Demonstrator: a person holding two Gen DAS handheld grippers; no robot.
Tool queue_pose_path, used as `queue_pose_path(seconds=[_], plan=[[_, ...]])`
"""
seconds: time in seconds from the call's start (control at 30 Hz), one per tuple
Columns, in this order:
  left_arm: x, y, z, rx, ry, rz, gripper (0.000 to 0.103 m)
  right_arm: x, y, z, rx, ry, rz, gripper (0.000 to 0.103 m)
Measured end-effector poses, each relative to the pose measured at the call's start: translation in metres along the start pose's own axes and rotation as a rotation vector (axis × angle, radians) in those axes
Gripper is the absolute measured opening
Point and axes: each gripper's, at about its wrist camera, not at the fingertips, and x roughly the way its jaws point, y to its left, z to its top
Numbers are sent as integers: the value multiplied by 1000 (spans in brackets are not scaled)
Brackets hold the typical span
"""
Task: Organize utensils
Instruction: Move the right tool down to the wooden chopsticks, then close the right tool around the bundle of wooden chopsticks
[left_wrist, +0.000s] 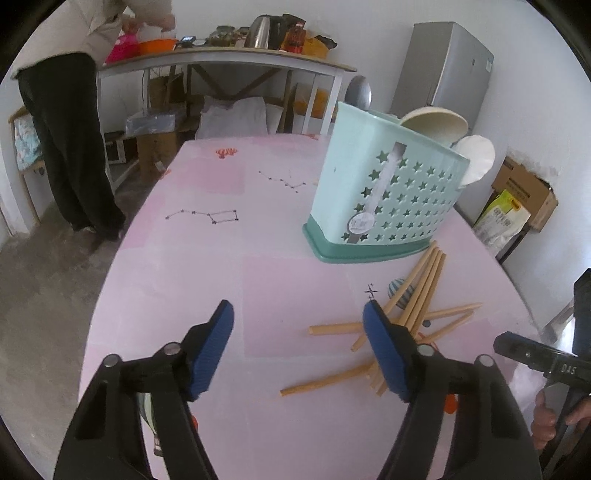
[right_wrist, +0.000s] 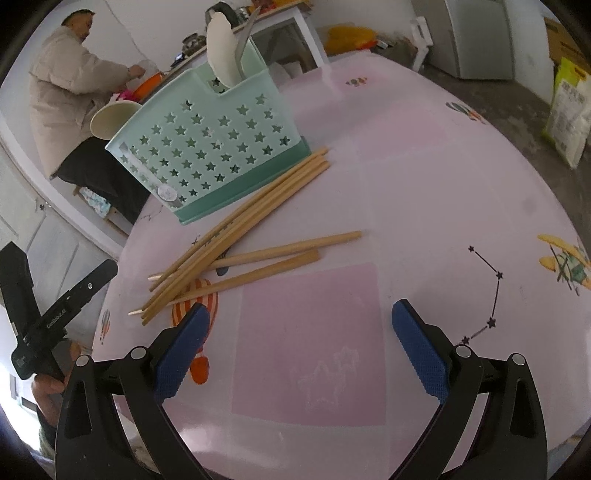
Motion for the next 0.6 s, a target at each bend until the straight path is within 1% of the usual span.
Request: queue_pose_path(seconds=[0.07, 0.17, 0.27, 0.33, 0.37, 0.43, 0.53, 0.6], plan=[[3, 2, 0, -11, 15, -24, 59, -3, -1, 0, 26, 4, 22, 95], [10, 2, 2, -21, 29, -59, 51, -7, 1, 0, 49, 9, 51, 94], [17, 1, 5, -23, 39, -89, 44, -9, 7, 0, 53, 11, 69, 87], [21, -2, 10, -8, 43, -105, 41, -9, 12, 0, 58, 23, 91, 78], [25, -4, 13, 4, 51, -113, 37, -8, 15, 1, 65, 29, 102, 76], [33, -8, 18, 24, 77, -139, 33, -4, 19, 3, 82, 47, 137, 70], [53, -19, 24, 60, 149, -180, 26, 10, 31, 6, 105, 99, 203, 69], [64, -26, 23, 85, 193, -171, 24, 16, 40, 7, 97, 114, 217, 69]])
